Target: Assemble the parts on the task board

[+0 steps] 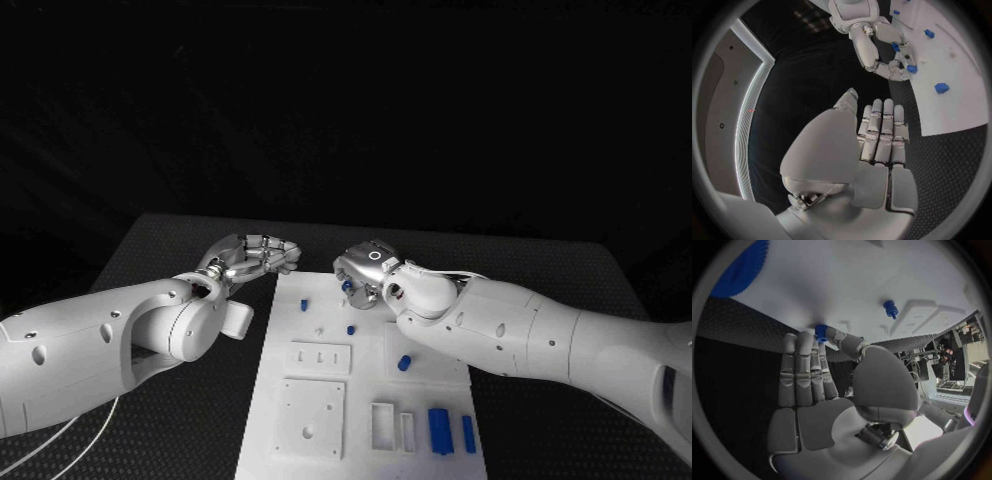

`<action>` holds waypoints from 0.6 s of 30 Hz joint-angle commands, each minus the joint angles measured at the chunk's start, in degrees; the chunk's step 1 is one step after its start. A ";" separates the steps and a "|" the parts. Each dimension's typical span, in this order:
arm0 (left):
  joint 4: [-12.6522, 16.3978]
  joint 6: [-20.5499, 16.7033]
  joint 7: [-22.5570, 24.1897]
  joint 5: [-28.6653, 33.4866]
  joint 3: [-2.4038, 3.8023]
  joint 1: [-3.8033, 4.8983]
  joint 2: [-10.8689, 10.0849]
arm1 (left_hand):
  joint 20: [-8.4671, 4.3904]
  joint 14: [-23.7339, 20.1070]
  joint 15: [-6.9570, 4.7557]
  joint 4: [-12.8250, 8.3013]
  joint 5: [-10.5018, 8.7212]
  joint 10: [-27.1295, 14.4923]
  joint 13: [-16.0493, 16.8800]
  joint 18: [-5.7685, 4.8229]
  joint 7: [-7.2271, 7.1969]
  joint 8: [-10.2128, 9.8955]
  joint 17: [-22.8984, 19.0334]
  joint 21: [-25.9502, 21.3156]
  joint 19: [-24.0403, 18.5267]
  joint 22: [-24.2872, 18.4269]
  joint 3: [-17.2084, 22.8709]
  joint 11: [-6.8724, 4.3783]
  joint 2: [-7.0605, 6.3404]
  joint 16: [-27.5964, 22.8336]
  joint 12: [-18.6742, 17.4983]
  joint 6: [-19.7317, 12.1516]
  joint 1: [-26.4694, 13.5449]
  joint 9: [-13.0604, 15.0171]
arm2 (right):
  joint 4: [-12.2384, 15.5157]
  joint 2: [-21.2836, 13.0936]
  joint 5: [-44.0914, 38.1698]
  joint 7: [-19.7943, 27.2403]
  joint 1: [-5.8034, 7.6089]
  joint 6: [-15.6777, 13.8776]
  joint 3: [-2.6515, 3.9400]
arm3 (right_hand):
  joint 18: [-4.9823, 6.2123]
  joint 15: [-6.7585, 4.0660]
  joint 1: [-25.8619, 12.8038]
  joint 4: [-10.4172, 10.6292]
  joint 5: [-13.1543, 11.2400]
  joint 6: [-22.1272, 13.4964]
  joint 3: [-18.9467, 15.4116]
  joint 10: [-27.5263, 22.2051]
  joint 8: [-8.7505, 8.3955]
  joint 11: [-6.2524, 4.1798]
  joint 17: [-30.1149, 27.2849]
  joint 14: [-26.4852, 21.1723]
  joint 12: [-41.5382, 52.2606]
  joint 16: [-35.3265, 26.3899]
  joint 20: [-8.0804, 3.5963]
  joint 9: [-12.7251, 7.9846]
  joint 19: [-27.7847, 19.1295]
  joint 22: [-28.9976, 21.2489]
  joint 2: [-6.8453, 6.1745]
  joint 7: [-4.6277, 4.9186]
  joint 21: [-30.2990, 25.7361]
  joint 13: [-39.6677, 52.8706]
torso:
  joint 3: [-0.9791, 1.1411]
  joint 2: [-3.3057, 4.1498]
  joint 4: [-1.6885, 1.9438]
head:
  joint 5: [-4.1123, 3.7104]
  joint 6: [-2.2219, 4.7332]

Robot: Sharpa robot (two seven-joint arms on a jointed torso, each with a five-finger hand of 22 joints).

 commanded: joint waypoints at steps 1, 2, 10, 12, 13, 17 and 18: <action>0.04 -0.09 0.20 -0.29 0.06 0.12 0.09 | 0.06 -0.04 0.43 0.03 0.09 0.18 -0.06 -0.72 0.33 -0.21 -0.02 -0.04 -0.37 0.06 -0.31 0.09 -0.18 -0.19 -0.27 0.21 0.09 -0.08 | -0.50 0.04 1.89 0.28 0.08 1.06 0.02 | 0.80 0.53 -0.55 0.06 -0.26 -0.87 -0.67 -1.48 -0.50 0.50 -0.07 0.19 -0.30 -0.10 0.03 -0.22 -0.30 0.02 -1.02 0.37 0.37 -0.79 | -0.03 0.03 0.04 | 0.02 -0.10; -0.01 -0.17 0.16 -0.29 0.06 0.12 0.06 | 0.06 -0.04 0.43 0.03 0.09 0.17 -0.07 -0.72 0.33 -0.22 -0.02 -0.04 -0.37 0.07 -0.32 0.10 -0.19 -0.19 -0.28 0.20 0.08 -0.08 | -0.54 0.02 2.07 0.17 0.08 0.94 0.01 | 0.80 0.53 -0.55 0.06 -0.26 -0.87 -0.67 -1.48 -0.50 0.50 -0.07 0.19 -0.30 -0.10 0.03 -0.22 -0.30 0.02 -1.02 0.37 0.37 -0.79 | -0.02 0.03 0.02 | 0.04 -0.11; -0.14 -0.12 0.10 -0.30 0.06 0.12 0.08 | 0.10 -0.04 0.51 0.03 0.02 0.06 -0.09 -0.72 0.41 -0.30 -0.01 0.00 -0.45 0.17 -0.36 0.23 -0.34 -0.24 -0.38 0.13 0.07 -0.11 | -0.39 -0.24 2.28 -0.07 0.08 0.13 0.01 | 0.80 1.84 -1.21 -0.79 -0.25 -4.53 -2.85 -7.25 -2.53 1.94 -0.18 0.39 -0.16 0.36 0.04 -1.22 -0.37 0.24 -2.11 2.05 0.45 -2.83 | -0.03 0.06 -0.01 | 0.00 -0.09; -0.20 -0.12 0.08 -0.30 0.06 0.12 0.08 | 0.11 -0.05 0.52 0.03 0.02 0.05 -0.09 -0.72 0.43 -0.32 -0.01 0.01 -0.48 0.19 -0.36 0.26 -0.35 -0.26 -0.39 0.12 0.06 -0.11 | -0.08 -0.47 2.30 -0.09 0.08 -0.46 0.01 | 0.80 1.86 -1.17 -0.81 -0.24 -4.54 -2.88 -7.29 -2.53 1.95 -0.19 0.40 -0.14 0.38 0.04 -1.23 -0.37 0.24 -2.11 2.06 0.44 -2.87 | -0.04 0.08 -0.03 | 0.03 -0.08; -0.21 -0.13 0.07 -0.30 0.06 0.12 0.07 | 0.12 -0.05 0.53 0.03 0.01 0.04 -0.09 -0.72 0.43 -0.33 -0.01 0.01 -0.50 0.20 -0.36 0.27 -0.35 -0.27 -0.40 0.11 0.06 -0.12 | 0.15 -0.63 2.34 -0.07 0.08 -0.73 0.01 | 0.80 1.86 -1.15 -0.82 -0.24 -4.54 -2.88 -7.30 -2.53 1.95 -0.19 0.42 -0.12 0.40 0.04 -1.23 -0.37 0.24 -2.09 2.06 0.45 -2.89 | -0.03 0.09 -0.06 | 0.06 -0.02; -0.35 -0.13 0.06 -0.30 0.06 0.12 0.02 | 0.14 -0.06 0.54 0.04 0.01 0.02 -0.10 -0.72 0.45 -0.35 -0.01 0.01 -0.53 0.22 -0.36 0.29 -0.35 -0.29 -0.42 0.10 0.04 -0.12 | 2.14 -2.28 2.89 0.09 0.10 -2.07 0.03 | 0.80 1.84 -0.89 -0.83 -0.22 -4.44 -2.76 -7.24 -2.46 1.94 -0.21 0.51 -0.01 0.51 0.01 -1.23 -0.28 0.25 -2.11 2.02 0.46 -2.98 | 0.01 0.06 -0.12 | 0.03 0.17; -0.36 -0.13 0.06 -0.30 0.06 0.12 -0.04 | 0.14 -0.06 0.54 0.04 0.01 0.02 -0.10 -0.72 0.45 -0.35 -0.01 0.01 -0.53 0.23 -0.36 0.30 -0.36 -0.29 -0.42 0.10 0.04 -0.12 | 2.85 -2.86 3.27 0.18 0.12 -2.34 0.04 | 0.80 1.84 -0.87 -0.82 -0.21 -4.43 -2.75 -7.23 -2.45 1.93 -0.21 0.53 0.01 0.54 0.01 -1.23 -0.26 0.25 -2.13 2.02 0.46 -3.00 | 0.00 0.05 -0.12 | 0.01 0.21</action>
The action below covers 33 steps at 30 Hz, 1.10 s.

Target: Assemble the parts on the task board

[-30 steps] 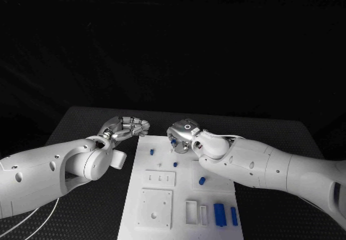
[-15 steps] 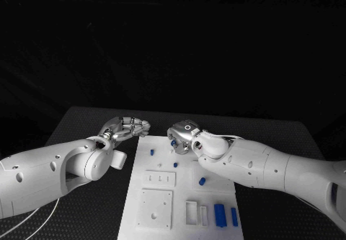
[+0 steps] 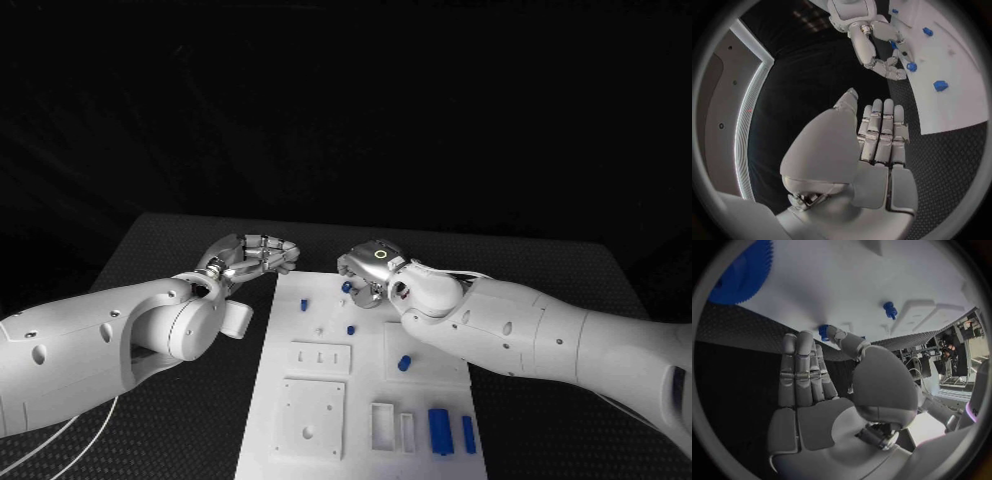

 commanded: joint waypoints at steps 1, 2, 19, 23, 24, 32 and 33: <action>0.02 -0.06 0.28 -0.28 0.06 0.12 -0.08 | -0.06 0.13 0.35 0.04 0.00 0.01 -0.10 -0.73 0.46 -0.36 -0.01 0.02 -0.34 0.11 -0.36 0.30 -0.36 -0.30 -0.21 0.09 0.04 -0.07 | 2.06 -1.72 1.59 0.38 0.06 -2.21 0.04 | 0.81 0.35 0.45 0.01 -0.13 -0.29 -0.15 -0.75 -0.12 0.32 -0.09 -0.03 0.29 0.40 -0.03 -0.08 -0.23 -0.04 -0.46 -0.09 0.01 -0.12 | 0.02 -0.02 -0.09 | -0.03 0.20; 0.03 -0.08 0.30 -0.28 0.06 0.12 -0.15 | -0.06 0.13 0.35 0.03 0.00 0.00 -0.10 -0.73 0.46 -0.37 -0.01 0.02 -0.36 0.12 -0.36 0.31 -0.37 -0.30 -0.22 0.09 0.04 -0.08 | 2.64 -2.23 2.06 0.56 0.14 -2.48 0.08 | 0.81 0.35 0.47 0.00 -0.13 -0.29 -0.15 -0.75 -0.12 0.32 -0.09 -0.02 0.29 0.41 -0.03 -0.09 -0.22 -0.04 -0.49 -0.09 0.01 -0.14 | 0.02 -0.03 -0.11 | -0.10 0.32; -1.71 0.98 1.03 -0.05 0.06 0.20 -0.65 | -0.03 0.20 0.37 -0.05 0.03 -0.04 -0.10 -0.67 0.43 -0.42 0.02 0.07 -0.44 0.25 -0.26 0.24 -0.39 -0.33 -0.25 0.09 0.32 -0.08 | 8.21 -13.85 16.91 7.02 2.29 2.81 4.45 | 0.81 -2.71 -1.30 1.82 1.97 2.06 -3.87 8.03 0.49 -2.80 4.81 2.57 4.48 10.13 -2.87 -0.79 4.25 3.89 0.09 -0.96 5.92 2.05 | 0.44 -0.10 -1.33 | -0.41 1.90; -1.84 1.18 1.00 0.02 0.05 0.20 -0.49 | -0.03 0.20 0.38 -0.03 0.03 -0.11 -0.11 -0.65 0.49 -0.48 0.03 0.09 -0.44 0.29 -0.27 0.33 -0.46 -0.35 -0.29 0.02 0.35 -0.10 | 7.17 -14.62 17.82 7.09 2.34 4.90 4.45 | 0.81 -4.00 -1.87 1.54 3.35 1.09 -6.57 12.12 -0.10 -4.25 7.21 1.53 8.09 12.78 -3.51 -1.18 4.98 4.59 0.51 -1.36 6.91 6.38 | 0.56 -0.11 -1.44 | -0.49 1.86; -1.83 1.21 0.99 0.02 0.05 0.20 -0.46 | -0.03 0.20 0.38 -0.03 0.03 -0.11 -0.11 -0.65 0.50 -0.48 0.03 0.09 -0.44 0.29 -0.27 0.33 -0.45 -0.36 -0.29 0.02 0.36 -0.10 | 6.98 -14.69 17.93 6.89 2.34 6.02 4.45 | 0.81 -4.32 -1.95 1.33 3.40 1.07 -7.14 13.47 -0.12 -4.52 7.50 1.35 9.52 13.07 -3.55 -1.19 4.98 4.70 0.35 -1.61 7.00 7.90 | 0.61 -0.11 -1.45 | -0.45 1.83; -1.85 1.38 0.85 0.02 0.04 0.19 -0.35 | -0.02 0.20 0.38 -0.02 0.03 -0.13 -0.11 -0.64 0.51 -0.50 0.03 0.10 -0.45 0.32 -0.26 0.34 -0.45 -0.37 -0.30 0.02 0.39 -0.10 | 5.50 -14.66 18.32 6.64 2.32 12.12 4.43 | 0.81 -5.39 -2.68 -0.44 4.49 1.56 -10.84 3.75 -0.87 -5.81 13.97 1.12 36.76 22.60 -4.98 -1.76 6.29 5.84 1.38 -2.80 13.28 41.26 | 0.56 -0.04 -1.41 | -0.58 1.47; -1.88 1.41 0.86 0.02 0.04 0.19 -0.31 | -0.02 0.20 0.38 -0.02 0.03 -0.14 -0.11 -0.64 0.51 -0.50 0.04 0.10 -0.45 0.32 -0.26 0.34 -0.45 -0.38 -0.30 0.01 0.39 -0.10 | 5.33 -14.65 18.32 6.63 2.29 12.58 4.43 | 0.81 -5.47 -2.95 -0.54 4.45 1.61 -10.79 2.31 -0.96 -5.73 14.78 0.50 38.63 23.64 -5.09 -1.83 5.79 5.80 1.34 -2.61 14.40 43.93 | 0.53 -0.06 -1.39 | -0.59 1.39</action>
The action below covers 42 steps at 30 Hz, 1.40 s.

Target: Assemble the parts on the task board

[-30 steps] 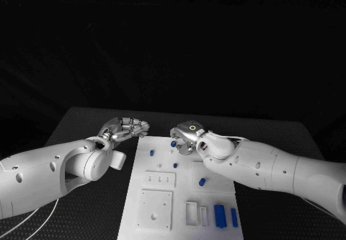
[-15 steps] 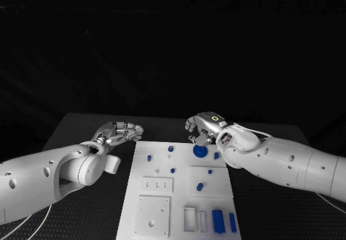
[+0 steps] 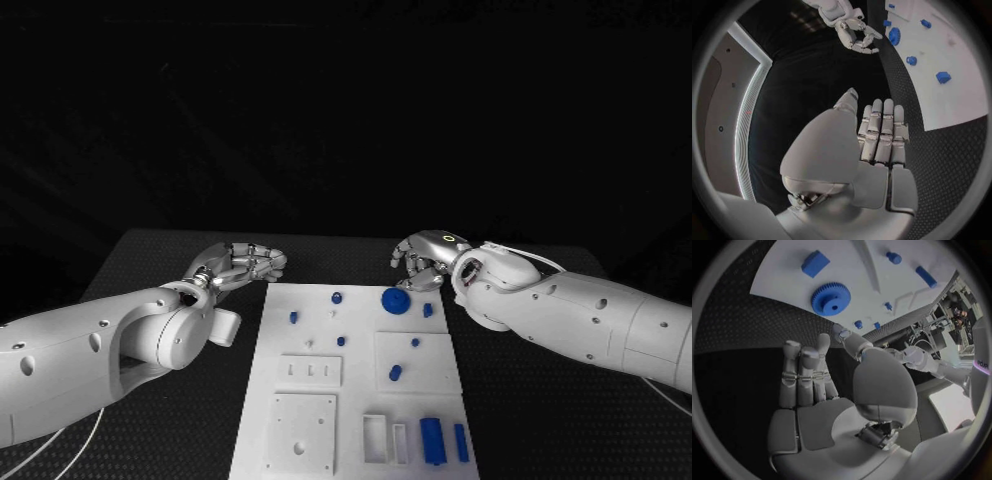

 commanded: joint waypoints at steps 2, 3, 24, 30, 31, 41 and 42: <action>0.00 1.10 0.65 -0.01 0.04 0.09 0.25 | -0.02 0.19 0.38 -0.02 0.03 -0.14 -0.07 -0.64 0.52 -0.29 0.04 0.10 -0.46 0.09 -0.26 0.34 -0.23 -0.38 -0.31 0.01 0.17 -0.06 | -0.82 0.10 1.17 0.62 -0.07 6.41 0.00 | 1.20 -0.09 -1.12 -0.78 0.35 0.40 -0.60 -3.61 -0.59 0.34 2.86 -1.34 6.42 3.88 -0.58 -0.21 -1.24 1.36 0.21 0.56 3.43 8.04 | -0.03 0.02 0.00 | -0.14 -0.30; -0.03 1.15 0.63 -0.01 0.04 0.09 0.29 | -0.01 0.19 0.38 -0.02 0.03 -0.14 -0.07 -0.64 0.52 -0.29 0.04 0.10 -0.46 0.09 -0.25 0.34 -0.22 -0.38 -0.31 0.01 0.18 -0.06 | -0.95 0.11 1.18 0.60 -0.17 6.65 -0.01 | 1.20 0.34 -1.30 -1.10 0.45 0.41 -0.97 -5.02 -0.68 0.41 3.94 -1.78 9.23 5.32 -0.59 -0.27 -1.60 1.32 0.28 0.54 4.64 11.05 | -0.08 0.00 0.04 | -0.19 -0.34; -0.75 1.16 0.48 -0.01 -0.03 0.06 0.71 | 0.01 0.19 0.39 0.02 0.01 -0.17 -0.07 -0.64 0.55 -0.33 0.05 0.12 -0.50 0.15 -0.26 0.34 -0.19 -0.43 -0.31 0.00 0.17 -0.06 | -2.04 0.95 0.41 0.90 -1.87 7.26 -0.28 | 1.20 0.48 -2.59 -0.85 2.79 0.74 -2.43 -4.23 -0.60 0.73 7.29 -1.02 27.70 11.12 -1.75 -0.15 -1.27 1.06 1.01 0.77 10.24 25.54 | -0.22 -0.08 0.17 | -0.44 -1.18; -0.73 1.24 0.46 -0.01 -0.03 0.06 0.74 | 0.02 0.19 0.40 0.03 0.00 -0.18 -0.07 -0.64 0.55 -0.34 0.05 0.12 -0.51 0.17 -0.27 0.34 -0.19 -0.44 -0.31 -0.01 0.15 -0.06 | -2.58 1.19 0.41 1.09 -1.99 7.86 -0.37 | 1.20 0.45 -2.38 -0.84 2.81 1.09 -2.16 -4.04 -0.40 0.67 7.34 -0.93 28.03 11.28 -1.81 -0.05 -1.25 1.01 1.37 0.68 10.44 25.70 | -0.26 -0.05 0.12 | -0.40 -1.25; -0.74 1.28 0.44 -0.01 -0.03 0.06 0.78 | 0.02 0.19 0.40 0.03 0.00 -0.18 -0.07 -0.64 0.55 -0.34 0.06 0.12 -0.51 0.17 -0.27 0.34 -0.19 -0.44 -0.31 -0.01 0.15 -0.06 | -2.57 1.16 0.41 1.10 -2.02 7.94 -0.41 | 1.20 0.44 -2.37 -0.83 2.80 1.17 -2.13 -3.99 -0.36 0.65 7.32 -0.94 28.09 11.28 -1.81 -0.03 -1.26 1.01 1.40 0.66 10.46 25.73 | -0.23 -0.07 0.11 | -0.44 -1.35; -0.85 1.15 0.34 -0.01 -0.03 0.06 0.64 | 0.02 0.19 0.40 0.02 0.00 -0.21 -0.07 -0.63 0.56 -0.36 0.06 0.12 -0.53 0.20 -0.26 0.35 -0.18 -0.46 -0.32 -0.02 0.16 -0.07 | -1.94 0.91 1.07 1.79 -2.27 5.87 -0.47 | 1.20 0.24 -2.71 -0.64 2.95 1.67 -2.10 -3.93 -0.08 0.43 7.38 -0.84 28.20 11.46 -1.74 0.11 -1.34 0.98 1.56 0.41 10.70 25.73 | -0.20 -0.08 0.12 | -0.47 -1.48; -0.87 1.20 0.33 -0.01 -0.03 0.06 0.68 | 0.02 0.19 0.40 0.02 0.00 -0.21 -0.07 -0.63 0.56 -0.37 0.06 0.12 -0.53 0.21 -0.26 0.36 -0.18 -0.46 -0.32 -0.02 0.16 -0.07 | -1.87 0.84 1.44 1.99 -2.28 4.91 -0.47 | 1.20 0.21 -2.76 -0.61 3.17 1.70 -2.09 -3.88 -0.06 0.39 7.34 -0.86 28.25 11.44 -1.74 0.12 -1.34 0.98 1.55 0.39 10.75 25.75 | -0.19 -0.09 0.10 | -0.47 -1.44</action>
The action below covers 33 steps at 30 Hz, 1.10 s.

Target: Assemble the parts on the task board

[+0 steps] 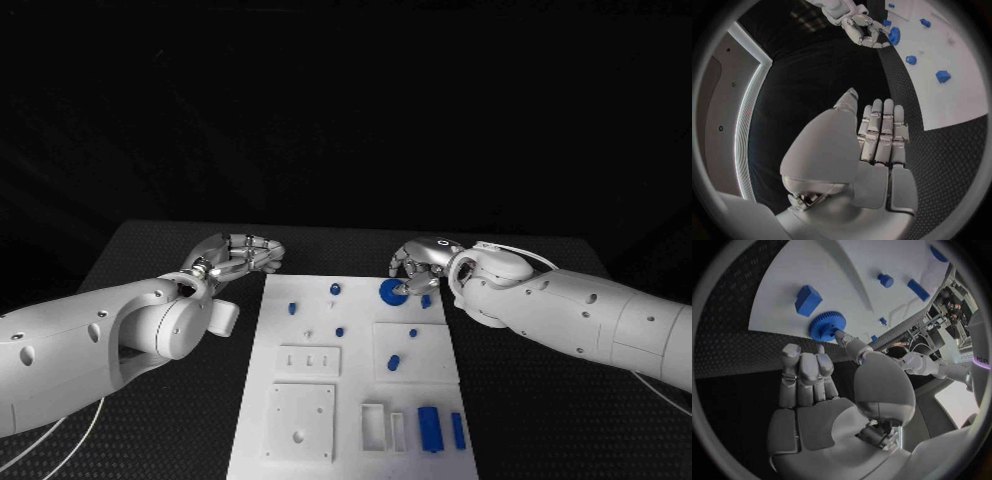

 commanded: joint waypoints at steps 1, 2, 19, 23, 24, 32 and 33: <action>0.02 0.88 0.42 -0.02 0.03 0.06 0.13 | 0.02 0.19 0.41 0.02 0.00 -0.21 -0.07 -0.63 0.56 -0.37 0.07 0.13 -0.53 0.06 -0.26 0.36 -0.18 -0.24 -0.32 -0.02 0.16 -0.08 | 0.20 -0.09 0.49 0.81 -0.60 -1.10 -0.37 | 1.87 -0.19 -0.28 0.20 0.66 1.27 0.14 0.18 0.30 -0.08 0.06 0.25 0.29 0.25 -0.66 0.06 0.14 0.98 0.24 0.69 0.26 0.01 | 0.03 -0.01 -0.02 | -0.04 0.09; 0.02 0.89 0.42 -0.02 0.03 0.06 0.14 | 0.02 0.19 0.41 0.02 0.00 -0.21 -0.07 -0.63 0.56 -0.37 0.07 0.13 -0.53 0.07 -0.26 0.36 -0.18 -0.25 -0.32 -0.02 0.16 -0.08 | 0.24 -0.11 0.67 0.95 -0.61 -1.73 -0.37 | 1.87 -0.22 -0.33 0.25 1.16 1.28 0.20 0.20 0.30 -0.11 0.04 0.26 0.30 0.27 -0.67 0.07 0.13 0.96 0.28 0.67 0.32 -0.02 | 0.03 -0.01 -0.02 | -0.06 0.11; -0.03 1.06 0.23 -0.02 0.03 0.06 0.06 | 0.04 0.18 0.42 0.03 -0.01 -0.23 -0.07 -0.64 0.57 -0.39 0.08 0.12 -0.58 0.11 -0.27 0.35 -0.14 -0.28 -0.32 -0.02 0.13 -0.08 | 2.32 -1.52 2.02 1.48 -0.82 -7.42 0.05 | 1.87 -0.29 -1.27 1.46 1.77 1.26 0.42 0.02 0.27 -0.17 0.08 0.48 -0.03 0.52 -0.84 0.10 0.35 0.80 0.44 0.62 0.63 -0.45 | -0.01 -0.02 -0.01 | -0.34 0.38; 0.05 1.08 0.18 -0.02 0.03 0.06 -0.01 | 0.04 0.18 0.42 0.03 0.00 -0.24 -0.07 -0.64 0.55 -0.39 0.08 0.12 -0.59 0.12 -0.26 0.34 -0.13 -0.29 -0.32 -0.02 0.14 -0.08 | 3.03 -2.13 2.98 1.54 -0.82 -7.37 0.15 | 1.87 -0.30 -1.56 1.78 1.59 1.13 0.37 -0.08 0.20 -0.16 0.00 0.46 -0.15 0.49 -0.93 0.08 0.42 0.78 0.16 0.63 0.71 -0.59 | -0.01 -0.04 -0.01 | -0.43 0.38; 0.06 1.04 0.18 -0.02 0.03 0.06 -0.04 | 0.05 0.18 0.42 0.02 0.00 -0.24 -0.07 -0.64 0.55 -0.40 0.08 0.12 -0.60 0.13 -0.26 0.34 -0.13 -0.29 -0.32 -0.02 0.14 -0.08 | 3.14 -2.24 3.05 1.52 -0.82 -7.29 0.17 | 1.87 -0.30 -1.56 1.80 1.61 1.11 0.38 -0.16 0.18 -0.16 -0.05 0.42 -0.23 0.44 -0.94 0.07 0.42 0.78 0.15 0.64 0.72 -0.66 | -0.03 -0.04 0.00 | -0.48 0.37; 0.16 1.03 0.14 -0.05 0.03 0.06 -0.11 | 0.05 0.17 0.42 0.01 -0.01 -0.25 -0.07 -0.64 0.54 -0.40 0.08 0.12 -0.62 0.15 -0.26 0.34 -0.13 -0.31 -0.32 -0.01 0.16 -0.07 | 3.20 -2.37 3.02 1.03 -0.93 -3.49 0.17 | 1.87 -0.20 -2.14 1.96 2.18 0.62 -0.24 -0.51 -0.06 -0.05 -0.26 0.22 -0.49 0.26 -1.04 0.00 0.30 0.75 -0.14 0.76 0.77 -0.89 | -0.02 -0.03 -0.02 | -0.47 0.34; 0.16 1.04 0.15 -0.05 0.03 0.06 -0.12 | 0.05 0.17 0.42 0.01 -0.01 -0.25 -0.07 -0.64 0.54 -0.40 0.08 0.12 -0.62 0.15 -0.26 0.34 -0.13 -0.31 -0.32 -0.01 0.16 -0.07 | 3.17 -2.40 2.99 0.98 -0.96 -3.25 0.16 | 1.87 -0.19 -2.17 1.94 2.21 0.60 -0.30 -0.51 -0.07 -0.04 -0.28 0.20 -0.47 0.25 -1.04 0.00 0.29 0.75 -0.17 0.76 0.78 -0.88 | -0.02 -0.05 -0.02 | -0.48 0.29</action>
